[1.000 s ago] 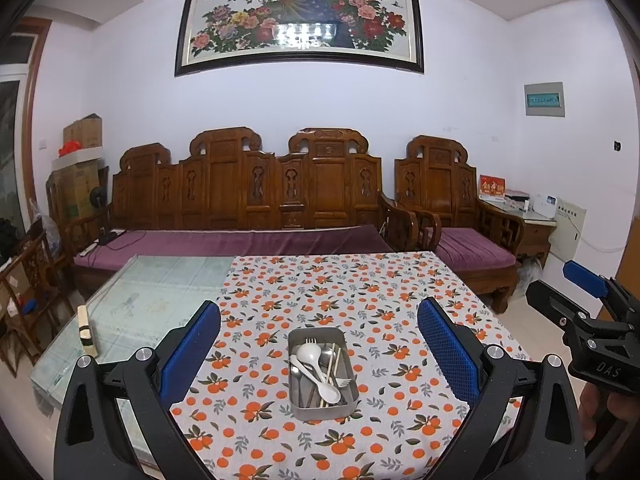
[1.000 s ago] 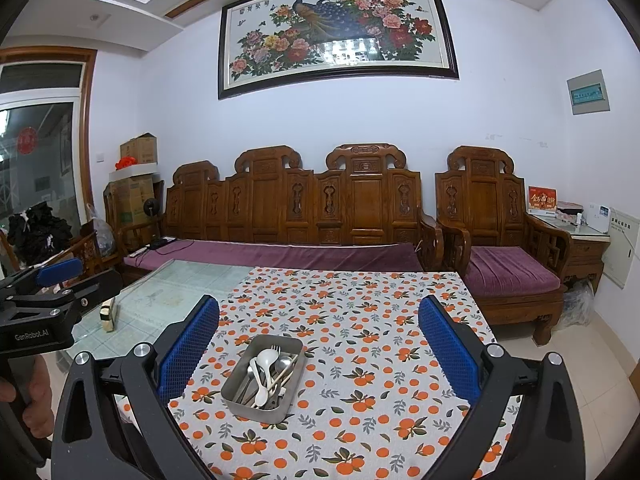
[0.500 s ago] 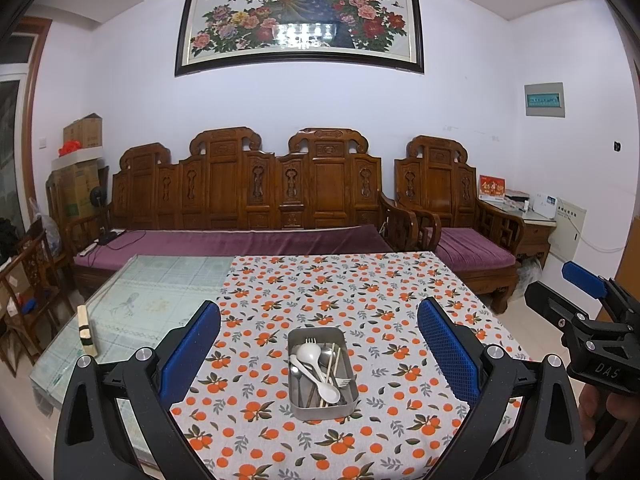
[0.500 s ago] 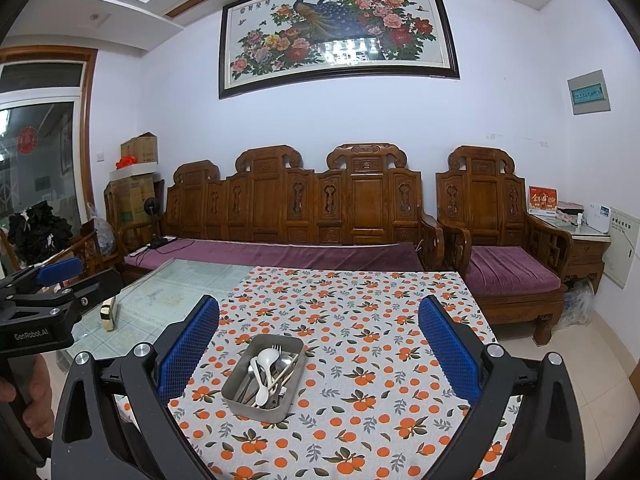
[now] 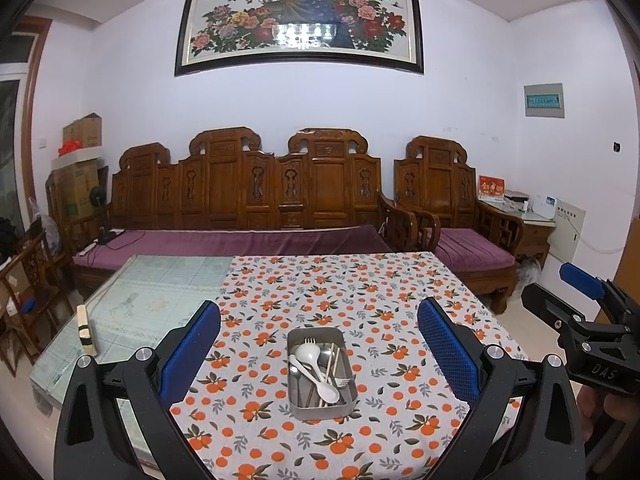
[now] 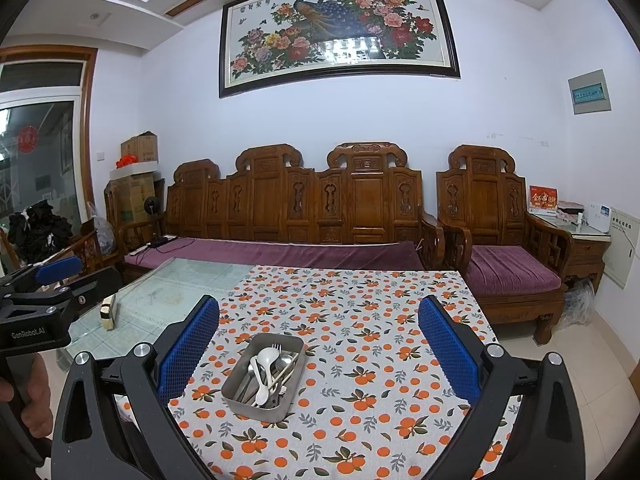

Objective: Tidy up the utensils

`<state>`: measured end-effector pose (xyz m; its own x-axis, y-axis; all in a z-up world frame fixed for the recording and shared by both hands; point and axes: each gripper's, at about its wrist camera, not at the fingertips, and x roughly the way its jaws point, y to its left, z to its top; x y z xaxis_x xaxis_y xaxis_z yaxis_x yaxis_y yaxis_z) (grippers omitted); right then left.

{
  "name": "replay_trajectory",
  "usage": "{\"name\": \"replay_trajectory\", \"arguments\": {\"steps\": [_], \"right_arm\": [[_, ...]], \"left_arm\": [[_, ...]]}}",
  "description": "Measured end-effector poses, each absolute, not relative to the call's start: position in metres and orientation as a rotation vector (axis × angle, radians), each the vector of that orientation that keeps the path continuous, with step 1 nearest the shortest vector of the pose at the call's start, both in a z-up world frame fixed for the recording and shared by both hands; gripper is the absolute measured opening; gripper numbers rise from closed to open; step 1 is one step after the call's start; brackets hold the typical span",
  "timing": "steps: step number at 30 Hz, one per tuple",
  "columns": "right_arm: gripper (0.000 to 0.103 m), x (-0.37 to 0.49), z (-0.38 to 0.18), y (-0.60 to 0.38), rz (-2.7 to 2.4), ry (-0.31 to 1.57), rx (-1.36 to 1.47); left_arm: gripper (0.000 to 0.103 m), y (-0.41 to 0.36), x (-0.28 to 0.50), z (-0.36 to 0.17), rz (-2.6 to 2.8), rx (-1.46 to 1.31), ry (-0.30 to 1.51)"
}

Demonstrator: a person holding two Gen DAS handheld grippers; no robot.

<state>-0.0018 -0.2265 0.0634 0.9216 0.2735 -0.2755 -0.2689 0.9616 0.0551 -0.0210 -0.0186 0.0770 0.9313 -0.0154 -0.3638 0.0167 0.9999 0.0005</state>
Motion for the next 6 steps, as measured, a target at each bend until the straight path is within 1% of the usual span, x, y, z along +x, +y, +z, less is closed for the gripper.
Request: {"name": "replay_trajectory", "arguments": {"steps": [6], "right_arm": [[0.1, -0.0029, 0.0633, -0.226, 0.28, 0.285, 0.016]], "left_arm": [[0.095, -0.0196, -0.0208, 0.0762, -0.018, 0.004, 0.37]]}}
